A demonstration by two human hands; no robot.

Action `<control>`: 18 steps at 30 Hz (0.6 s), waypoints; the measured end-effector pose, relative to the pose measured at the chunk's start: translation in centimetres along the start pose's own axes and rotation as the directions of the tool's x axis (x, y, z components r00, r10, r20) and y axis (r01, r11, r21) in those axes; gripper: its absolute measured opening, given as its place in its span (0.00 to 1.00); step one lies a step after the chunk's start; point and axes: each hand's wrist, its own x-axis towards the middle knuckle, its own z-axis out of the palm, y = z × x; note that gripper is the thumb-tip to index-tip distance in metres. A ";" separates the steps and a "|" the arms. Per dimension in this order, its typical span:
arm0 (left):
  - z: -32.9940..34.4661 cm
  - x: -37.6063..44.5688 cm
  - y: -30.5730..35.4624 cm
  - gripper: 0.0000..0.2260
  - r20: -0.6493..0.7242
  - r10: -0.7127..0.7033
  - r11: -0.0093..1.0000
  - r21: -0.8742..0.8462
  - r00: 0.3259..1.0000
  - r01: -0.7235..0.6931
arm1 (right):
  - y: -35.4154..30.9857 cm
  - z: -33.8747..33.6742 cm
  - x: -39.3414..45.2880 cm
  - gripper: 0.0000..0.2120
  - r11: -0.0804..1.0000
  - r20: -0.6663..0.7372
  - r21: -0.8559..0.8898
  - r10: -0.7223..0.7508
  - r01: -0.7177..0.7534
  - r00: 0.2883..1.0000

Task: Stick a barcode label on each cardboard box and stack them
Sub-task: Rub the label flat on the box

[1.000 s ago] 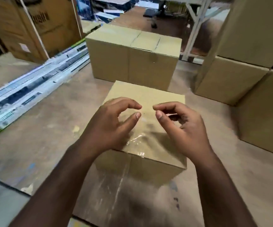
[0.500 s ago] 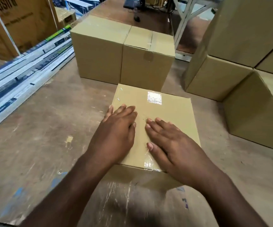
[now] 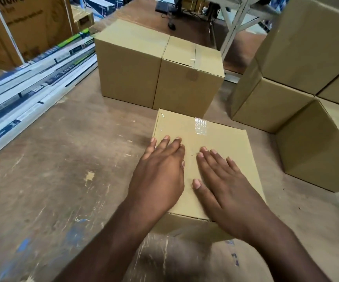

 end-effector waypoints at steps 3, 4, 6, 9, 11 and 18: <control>0.0 0.0 0.0 0.19 -0.010 0.007 1.000 -0.007 1.000 -0.007 | -0.2 0.3 -3.0 0.30 0.995 0.009 0.077 -0.070 0.069 0.998; 0.1 0.0 0.0 0.19 -0.010 0.010 1.000 -0.005 1.000 -0.010 | 0.5 0.3 -3.2 0.29 0.997 -0.003 0.076 -0.027 0.027 1.000; 0.2 0.0 -0.1 0.19 -0.014 0.007 1.000 -0.004 1.000 -0.007 | 2.6 0.3 -2.8 0.33 0.993 -0.058 0.024 0.121 -0.120 0.991; 0.2 0.0 0.0 0.19 -0.010 0.003 1.000 0.005 1.000 -0.003 | 4.8 0.1 -1.3 0.39 0.961 -0.126 0.065 0.275 -0.269 0.953; 0.3 0.0 0.0 0.20 -0.003 -0.002 1.000 0.012 1.000 0.002 | 4.2 0.1 -0.6 0.39 0.961 -0.118 0.060 0.276 -0.270 0.954; 0.1 -0.2 0.2 0.21 0.005 -0.002 1.000 0.007 1.000 0.002 | 0.9 1.5 -2.7 0.26 0.988 -0.173 0.152 0.056 -0.029 0.983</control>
